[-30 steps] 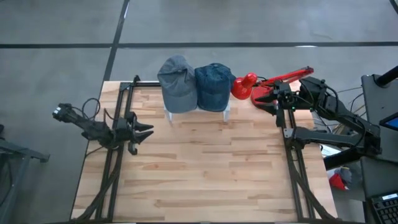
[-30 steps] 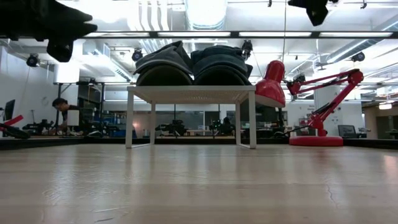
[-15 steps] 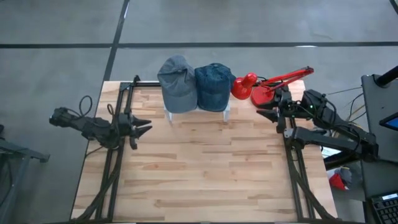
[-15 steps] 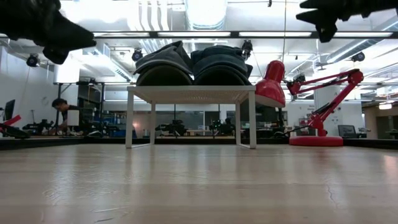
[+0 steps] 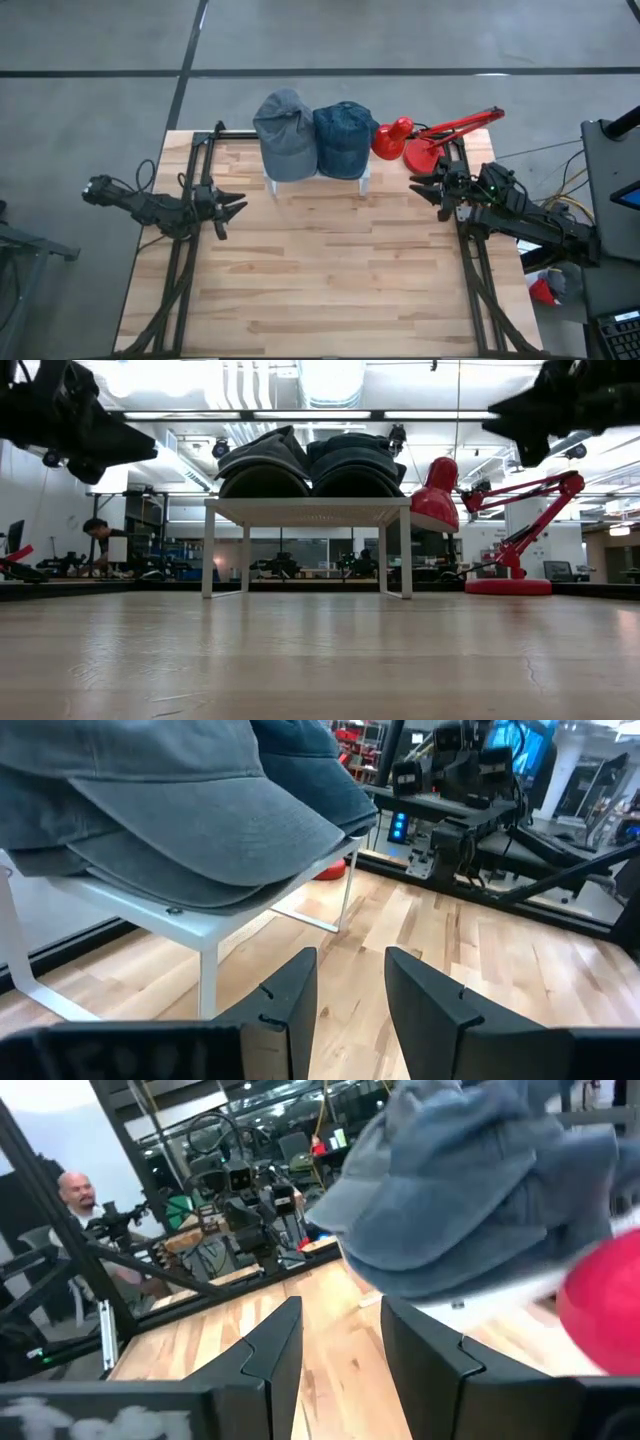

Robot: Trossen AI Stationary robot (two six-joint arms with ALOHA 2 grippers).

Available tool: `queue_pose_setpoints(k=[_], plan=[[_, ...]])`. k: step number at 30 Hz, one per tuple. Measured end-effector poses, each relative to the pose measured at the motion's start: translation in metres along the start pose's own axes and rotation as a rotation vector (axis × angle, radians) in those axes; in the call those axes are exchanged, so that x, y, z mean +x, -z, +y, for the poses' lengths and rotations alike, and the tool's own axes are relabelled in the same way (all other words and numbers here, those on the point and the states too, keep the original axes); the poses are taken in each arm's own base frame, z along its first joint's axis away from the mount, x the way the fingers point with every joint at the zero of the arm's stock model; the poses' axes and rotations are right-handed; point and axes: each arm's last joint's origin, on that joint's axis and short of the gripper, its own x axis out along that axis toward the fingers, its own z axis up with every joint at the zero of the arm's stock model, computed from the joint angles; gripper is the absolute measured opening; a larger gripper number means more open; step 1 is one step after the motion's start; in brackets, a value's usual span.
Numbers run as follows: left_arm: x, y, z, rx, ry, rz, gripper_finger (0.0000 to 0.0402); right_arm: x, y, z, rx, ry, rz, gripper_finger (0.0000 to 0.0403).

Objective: Pick & Place hat
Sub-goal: Return to Home Position

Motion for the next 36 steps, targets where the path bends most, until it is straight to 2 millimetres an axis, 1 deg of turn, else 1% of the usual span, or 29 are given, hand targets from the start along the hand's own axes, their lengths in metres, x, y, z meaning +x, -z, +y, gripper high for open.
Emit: queue_pose_setpoints(k=[4,11,14,18,24,29,36], plan=[[0.001,0.006,0.001,-0.029,0.007,-0.037,0.0122,-0.006,0.011,-0.002,0.018,-0.004,-0.029,0.0125],[-0.003,0.006,0.004,-0.005,0.018,-0.084,0.0122,-0.020,0.017,0.000,-0.010,-0.039,-0.121,0.0115],[-0.003,0.011,0.005,0.020,0.034,-0.089,0.0122,-0.019,0.019,-0.001,-0.006,-0.036,-0.107,0.0112],[-0.001,0.022,0.005,0.019,0.065,-0.088,0.0122,-0.016,0.024,-0.004,0.004,-0.014,-0.056,0.0109],[0.000,0.022,0.002,0.072,0.133,-0.105,0.0122,-0.013,0.037,-0.009,0.004,0.006,0.000,0.0116],[0.000,0.022,0.000,0.033,0.214,-0.090,0.0122,-0.009,0.052,-0.016,0.029,0.019,0.044,0.0123],[0.000,0.023,-0.001,0.026,0.219,-0.085,0.0122,-0.007,0.059,-0.019,0.015,0.027,0.054,0.0131]])
